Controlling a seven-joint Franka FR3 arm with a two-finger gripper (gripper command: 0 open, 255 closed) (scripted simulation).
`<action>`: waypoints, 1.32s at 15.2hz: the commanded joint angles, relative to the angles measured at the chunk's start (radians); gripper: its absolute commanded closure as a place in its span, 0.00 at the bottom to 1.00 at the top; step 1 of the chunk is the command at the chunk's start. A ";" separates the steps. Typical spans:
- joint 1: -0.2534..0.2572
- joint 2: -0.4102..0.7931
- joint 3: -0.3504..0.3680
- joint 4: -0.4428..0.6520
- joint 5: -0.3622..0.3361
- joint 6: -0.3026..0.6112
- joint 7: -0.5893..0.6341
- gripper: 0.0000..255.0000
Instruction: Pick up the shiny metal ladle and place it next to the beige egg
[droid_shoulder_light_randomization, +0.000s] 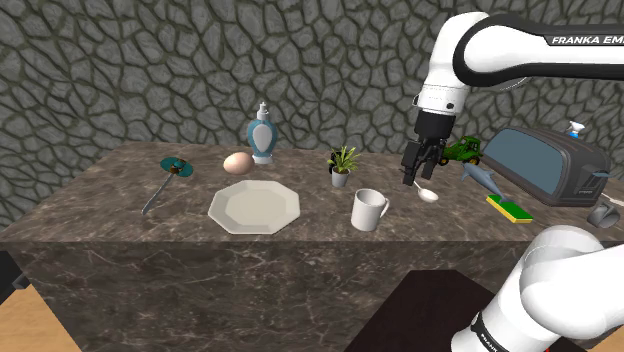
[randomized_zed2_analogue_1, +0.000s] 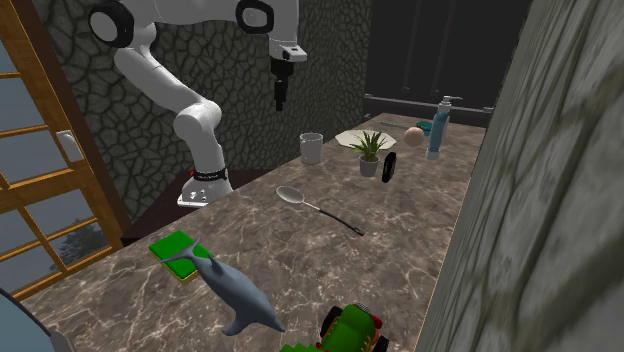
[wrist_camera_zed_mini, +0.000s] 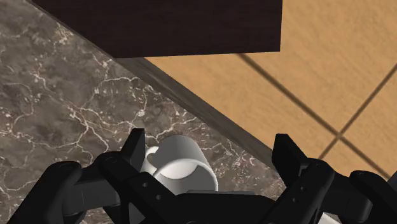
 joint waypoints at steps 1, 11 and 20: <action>0.000 0.000 0.000 0.000 0.000 0.000 0.000 0.00; -0.111 0.217 -0.137 0.022 -0.072 0.222 -0.045 0.00; -0.184 0.451 -0.264 0.112 -0.073 0.392 -0.094 0.00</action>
